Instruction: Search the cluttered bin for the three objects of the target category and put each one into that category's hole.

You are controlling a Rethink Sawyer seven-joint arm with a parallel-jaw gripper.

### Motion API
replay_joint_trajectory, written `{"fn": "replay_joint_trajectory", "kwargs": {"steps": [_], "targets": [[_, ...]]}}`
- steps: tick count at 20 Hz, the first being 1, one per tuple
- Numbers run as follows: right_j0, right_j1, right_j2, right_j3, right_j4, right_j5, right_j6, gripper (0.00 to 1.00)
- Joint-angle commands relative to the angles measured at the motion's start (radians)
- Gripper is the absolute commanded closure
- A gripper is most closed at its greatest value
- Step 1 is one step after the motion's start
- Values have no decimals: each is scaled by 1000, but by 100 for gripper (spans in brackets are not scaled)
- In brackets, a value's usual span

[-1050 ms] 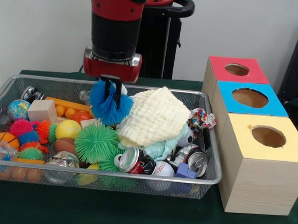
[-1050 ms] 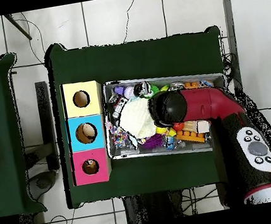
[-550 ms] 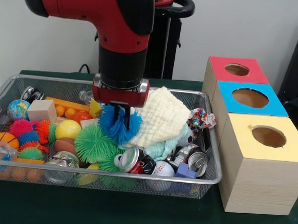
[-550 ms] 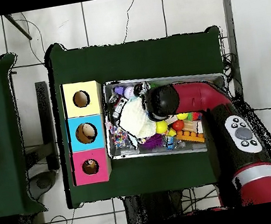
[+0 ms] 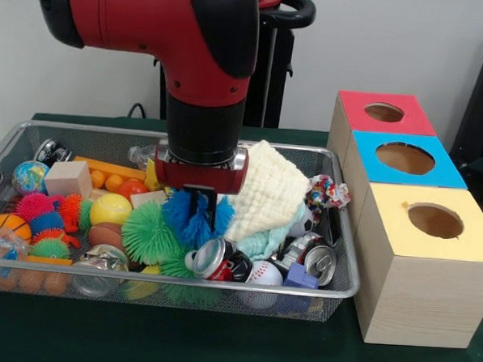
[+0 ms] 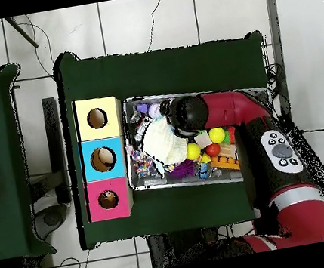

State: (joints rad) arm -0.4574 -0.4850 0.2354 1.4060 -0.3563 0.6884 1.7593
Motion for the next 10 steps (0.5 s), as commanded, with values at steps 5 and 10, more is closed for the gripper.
{"fn": "replay_joint_trajectory", "kwargs": {"steps": [5,10], "targets": [[-65,129,40,-1,-90,-79,-106,100],[-93,167,-15,83,-155,-269,-20,100]]}}
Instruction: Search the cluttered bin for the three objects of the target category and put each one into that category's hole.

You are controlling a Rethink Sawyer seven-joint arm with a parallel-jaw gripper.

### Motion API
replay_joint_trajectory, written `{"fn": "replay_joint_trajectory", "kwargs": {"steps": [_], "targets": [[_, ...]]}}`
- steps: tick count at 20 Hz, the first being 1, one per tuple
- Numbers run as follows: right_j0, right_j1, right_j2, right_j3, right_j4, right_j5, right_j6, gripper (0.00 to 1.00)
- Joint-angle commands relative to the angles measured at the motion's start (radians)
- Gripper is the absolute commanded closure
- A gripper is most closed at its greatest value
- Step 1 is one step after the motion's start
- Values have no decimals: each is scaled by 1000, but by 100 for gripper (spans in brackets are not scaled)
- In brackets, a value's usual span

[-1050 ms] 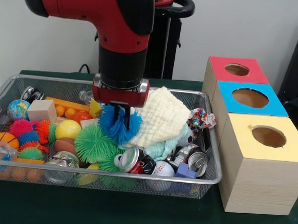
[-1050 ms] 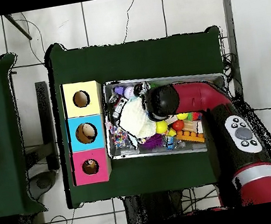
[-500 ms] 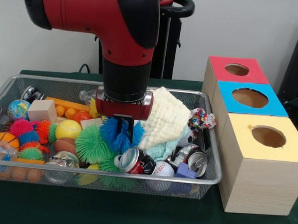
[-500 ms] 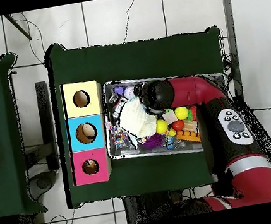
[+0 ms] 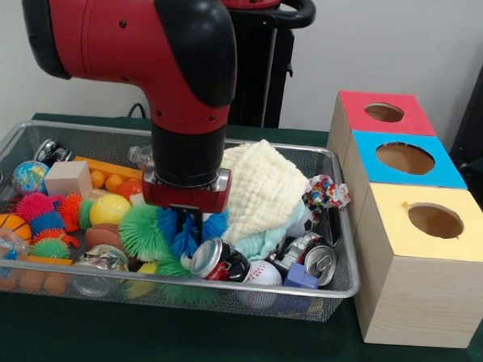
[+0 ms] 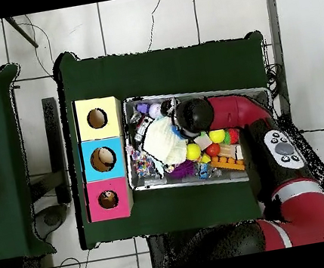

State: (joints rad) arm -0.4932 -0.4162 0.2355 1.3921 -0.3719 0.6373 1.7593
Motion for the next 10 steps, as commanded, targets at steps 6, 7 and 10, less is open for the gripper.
{"fn": "replay_joint_trajectory", "kwargs": {"steps": [6,7,10], "targets": [[-61,90,-41,156,-161,-292,21,100],[-59,84,-45,164,-161,-296,24,100],[-72,64,-50,189,-164,-303,8,100]]}}
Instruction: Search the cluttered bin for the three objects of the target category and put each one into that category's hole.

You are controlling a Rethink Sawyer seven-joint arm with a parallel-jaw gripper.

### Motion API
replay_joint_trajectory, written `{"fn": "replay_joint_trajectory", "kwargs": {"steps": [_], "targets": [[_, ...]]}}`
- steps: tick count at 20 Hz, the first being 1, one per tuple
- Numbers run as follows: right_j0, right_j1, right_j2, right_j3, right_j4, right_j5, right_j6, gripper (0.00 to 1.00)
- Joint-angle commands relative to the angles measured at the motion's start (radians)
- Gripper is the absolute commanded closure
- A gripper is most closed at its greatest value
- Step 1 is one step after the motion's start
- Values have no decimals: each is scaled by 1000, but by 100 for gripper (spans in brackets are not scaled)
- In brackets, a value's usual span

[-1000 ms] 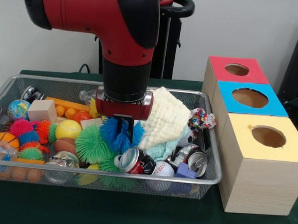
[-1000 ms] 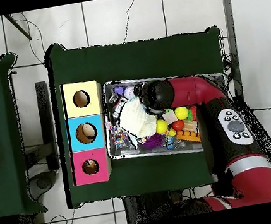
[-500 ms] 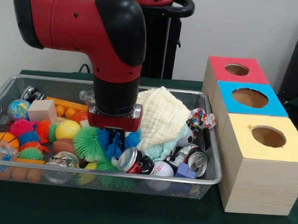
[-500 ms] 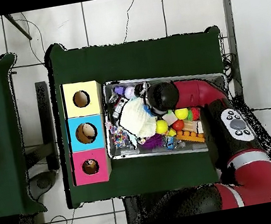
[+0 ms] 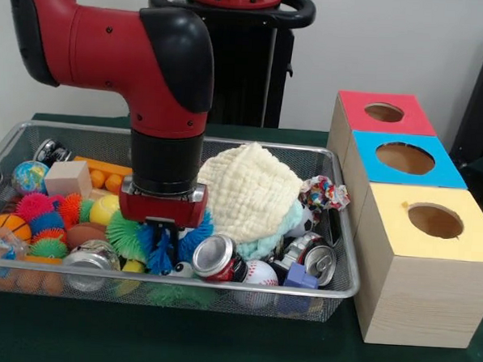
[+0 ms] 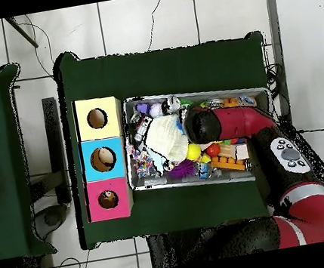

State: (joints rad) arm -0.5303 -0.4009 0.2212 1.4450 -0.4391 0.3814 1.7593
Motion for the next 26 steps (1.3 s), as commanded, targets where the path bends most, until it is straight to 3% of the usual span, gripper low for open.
{"fn": "replay_joint_trajectory", "kwargs": {"steps": [1,10,21,26], "targets": [[-42,48,-32,136,-98,-42,-5,100],[-166,22,48,99,-126,84,-220,100],[-247,29,115,60,-185,133,-301,100],[-263,33,132,68,-219,123,-285,100]]}}
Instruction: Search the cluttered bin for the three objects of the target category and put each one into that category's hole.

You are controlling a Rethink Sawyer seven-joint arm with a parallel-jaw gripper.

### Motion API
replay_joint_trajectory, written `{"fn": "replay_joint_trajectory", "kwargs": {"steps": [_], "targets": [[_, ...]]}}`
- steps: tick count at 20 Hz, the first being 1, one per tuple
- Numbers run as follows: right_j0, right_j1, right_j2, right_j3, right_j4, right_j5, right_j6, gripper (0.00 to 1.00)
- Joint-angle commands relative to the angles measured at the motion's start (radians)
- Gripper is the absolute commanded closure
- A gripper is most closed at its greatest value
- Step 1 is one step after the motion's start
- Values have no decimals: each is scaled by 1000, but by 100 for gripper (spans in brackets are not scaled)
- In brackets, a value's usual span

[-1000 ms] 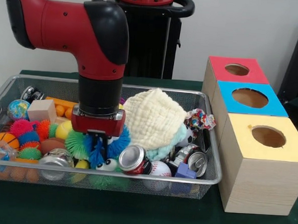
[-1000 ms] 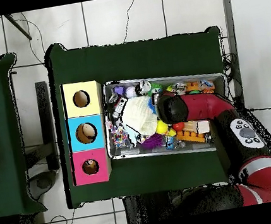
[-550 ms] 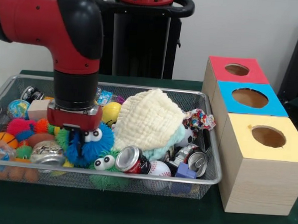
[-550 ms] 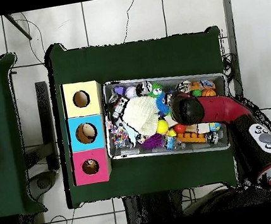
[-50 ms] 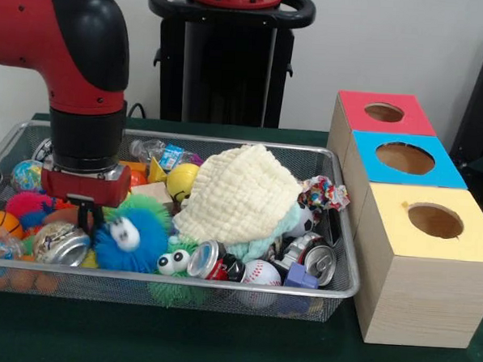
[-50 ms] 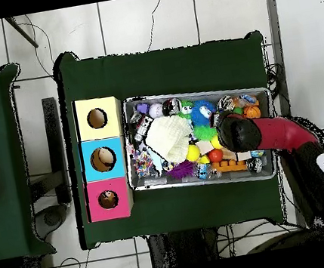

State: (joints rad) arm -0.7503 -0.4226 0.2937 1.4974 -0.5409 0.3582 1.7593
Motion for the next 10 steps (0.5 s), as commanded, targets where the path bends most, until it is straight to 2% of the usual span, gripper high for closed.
{"fn": "replay_joint_trajectory", "kwargs": {"steps": [1,10], "targets": [[-43,57,61,17,-124,141,-278,100],[-41,67,69,16,-163,120,-231,100]]}}
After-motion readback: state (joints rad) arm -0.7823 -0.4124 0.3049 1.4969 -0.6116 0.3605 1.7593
